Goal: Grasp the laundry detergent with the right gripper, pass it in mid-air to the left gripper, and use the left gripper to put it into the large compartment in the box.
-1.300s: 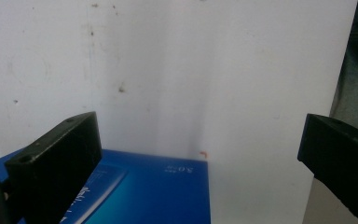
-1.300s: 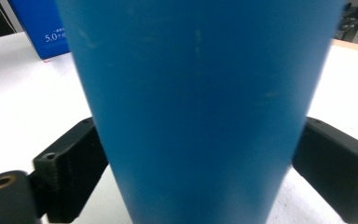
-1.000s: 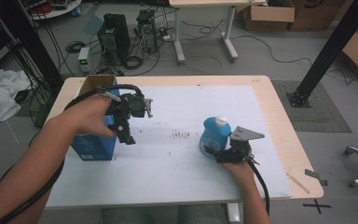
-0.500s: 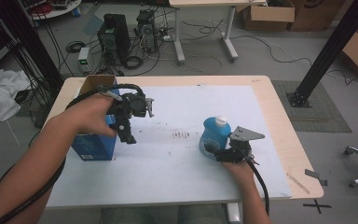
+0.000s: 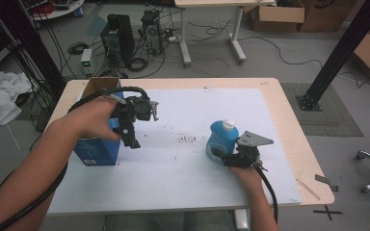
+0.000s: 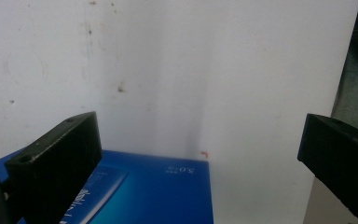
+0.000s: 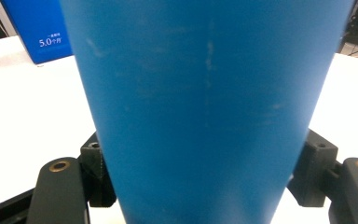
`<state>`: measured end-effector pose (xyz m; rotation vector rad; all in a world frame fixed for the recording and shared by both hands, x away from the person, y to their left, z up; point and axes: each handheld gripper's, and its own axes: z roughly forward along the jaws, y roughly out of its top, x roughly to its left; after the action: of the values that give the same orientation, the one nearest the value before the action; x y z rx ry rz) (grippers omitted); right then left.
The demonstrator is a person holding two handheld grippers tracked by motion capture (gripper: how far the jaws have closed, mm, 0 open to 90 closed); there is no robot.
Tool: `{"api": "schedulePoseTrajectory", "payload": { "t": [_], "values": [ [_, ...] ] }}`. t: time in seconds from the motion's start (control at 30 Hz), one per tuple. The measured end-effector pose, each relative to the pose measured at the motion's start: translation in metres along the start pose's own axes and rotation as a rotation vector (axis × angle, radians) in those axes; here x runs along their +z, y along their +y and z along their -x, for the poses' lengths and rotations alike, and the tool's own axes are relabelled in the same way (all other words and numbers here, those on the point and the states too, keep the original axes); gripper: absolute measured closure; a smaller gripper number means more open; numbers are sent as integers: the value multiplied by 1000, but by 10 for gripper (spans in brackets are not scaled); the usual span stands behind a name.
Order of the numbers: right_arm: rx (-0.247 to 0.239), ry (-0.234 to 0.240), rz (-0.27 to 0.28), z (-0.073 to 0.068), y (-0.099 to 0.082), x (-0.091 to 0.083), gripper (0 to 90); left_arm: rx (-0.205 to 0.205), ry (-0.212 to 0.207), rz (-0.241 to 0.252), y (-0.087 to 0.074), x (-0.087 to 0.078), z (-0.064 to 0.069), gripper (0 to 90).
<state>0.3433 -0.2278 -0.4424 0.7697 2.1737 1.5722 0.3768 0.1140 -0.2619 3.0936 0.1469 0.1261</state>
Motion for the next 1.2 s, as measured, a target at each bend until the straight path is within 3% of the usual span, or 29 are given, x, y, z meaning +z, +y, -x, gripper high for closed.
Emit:
{"api": "schedulePoseTrajectory", "payload": {
  "t": [0.77,0.9,1.0,1.17,1.2],
  "values": [
    [-40,-13,-7,-5,3,-1,436,8,-4,5,5,2,2,1],
    [-53,33,-39,-5,8,-2,445,13,-8,7,7,1,5,1],
    [-66,60,-36,-6,12,-4,445,18,-10,10,8,0,6,1],
    [-116,162,-20,-13,30,-11,446,31,-15,12,15,-3,7,1],
    [-116,162,-20,-13,30,-11,446,31,-15,12,15,-3,7,1]
  ]
}}
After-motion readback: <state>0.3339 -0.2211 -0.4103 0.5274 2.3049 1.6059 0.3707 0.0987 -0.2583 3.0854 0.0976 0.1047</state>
